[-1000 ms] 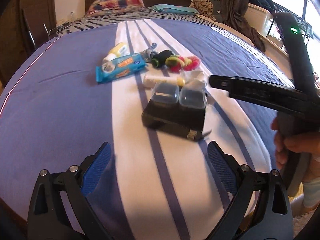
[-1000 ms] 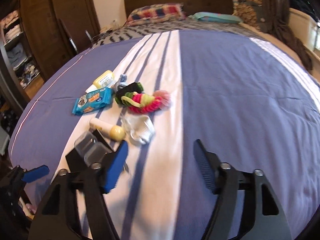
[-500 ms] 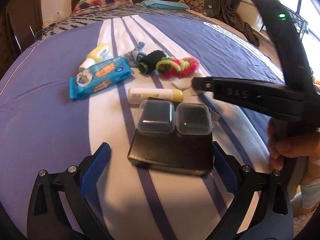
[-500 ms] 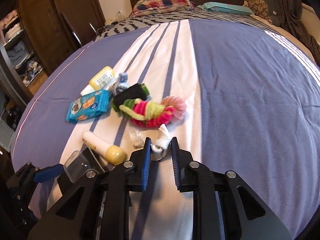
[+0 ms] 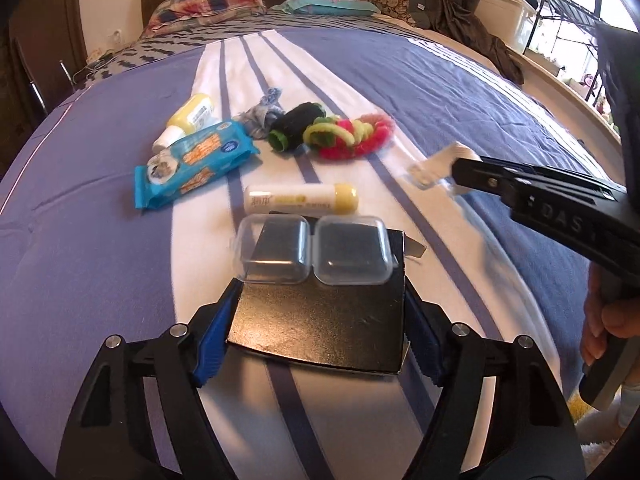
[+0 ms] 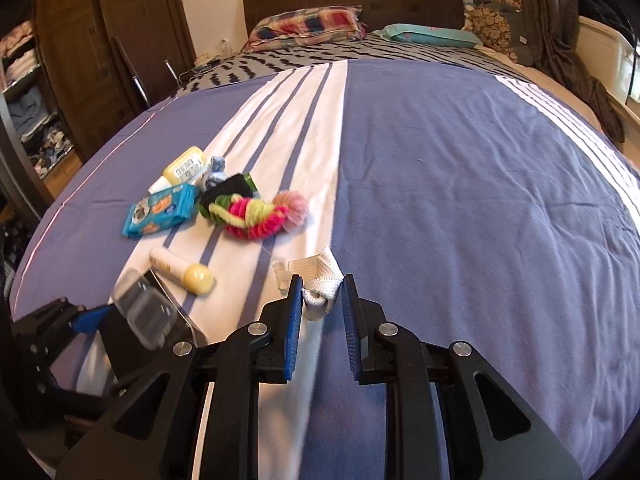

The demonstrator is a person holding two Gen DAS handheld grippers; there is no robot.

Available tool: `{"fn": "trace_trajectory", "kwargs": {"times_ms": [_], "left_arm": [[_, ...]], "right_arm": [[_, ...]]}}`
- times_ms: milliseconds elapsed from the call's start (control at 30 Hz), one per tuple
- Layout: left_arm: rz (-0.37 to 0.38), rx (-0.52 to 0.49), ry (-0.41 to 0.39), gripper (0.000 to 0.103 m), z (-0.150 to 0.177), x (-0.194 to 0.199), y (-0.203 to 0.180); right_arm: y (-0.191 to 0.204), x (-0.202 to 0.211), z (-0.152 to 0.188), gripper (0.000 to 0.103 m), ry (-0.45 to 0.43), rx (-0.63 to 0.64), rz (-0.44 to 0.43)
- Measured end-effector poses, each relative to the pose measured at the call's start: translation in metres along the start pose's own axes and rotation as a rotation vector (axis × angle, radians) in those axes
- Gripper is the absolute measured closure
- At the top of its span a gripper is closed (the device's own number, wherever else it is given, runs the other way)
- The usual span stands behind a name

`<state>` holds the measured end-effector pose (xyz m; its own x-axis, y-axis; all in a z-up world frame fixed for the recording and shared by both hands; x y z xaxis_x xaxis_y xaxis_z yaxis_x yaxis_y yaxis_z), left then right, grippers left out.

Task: Collect trash
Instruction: 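Grasp the black box with clear cups with the left tool while the right tool grasps the white cup, then lower both tools to the bin and release the box and cup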

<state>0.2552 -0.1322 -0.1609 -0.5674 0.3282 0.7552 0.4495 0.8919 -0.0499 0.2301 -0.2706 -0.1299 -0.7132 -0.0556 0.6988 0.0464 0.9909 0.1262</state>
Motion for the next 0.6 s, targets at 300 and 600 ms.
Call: {"fn": "trace_trajectory", "kwargs": {"times_ms": [300,600], "left_arm": [[-0.073,0.020,-0.055,0.032,0.037,0.040,-0.004],[-0.092,0.044,-0.096,0.032,0.078,0.099,-0.020]], "right_arm": [[0.007,0.044,0.036,0.082,-0.028,0.004,-0.014],[0.024,0.092,0.072,0.082,-0.047,0.012,-0.042]]}}
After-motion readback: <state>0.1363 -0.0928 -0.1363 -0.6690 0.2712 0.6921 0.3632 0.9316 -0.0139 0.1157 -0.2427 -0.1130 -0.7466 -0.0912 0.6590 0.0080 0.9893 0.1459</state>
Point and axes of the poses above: each gripper's, at about its wrist camera, not at the fingertips, and x roughly against the way its jaws point, y to its left, z to its underside, the point moved 2 cm from there along -x, roughly the way its jaws point, and after that the axes turned 4 degrees about -y, right-handed, at the moved point
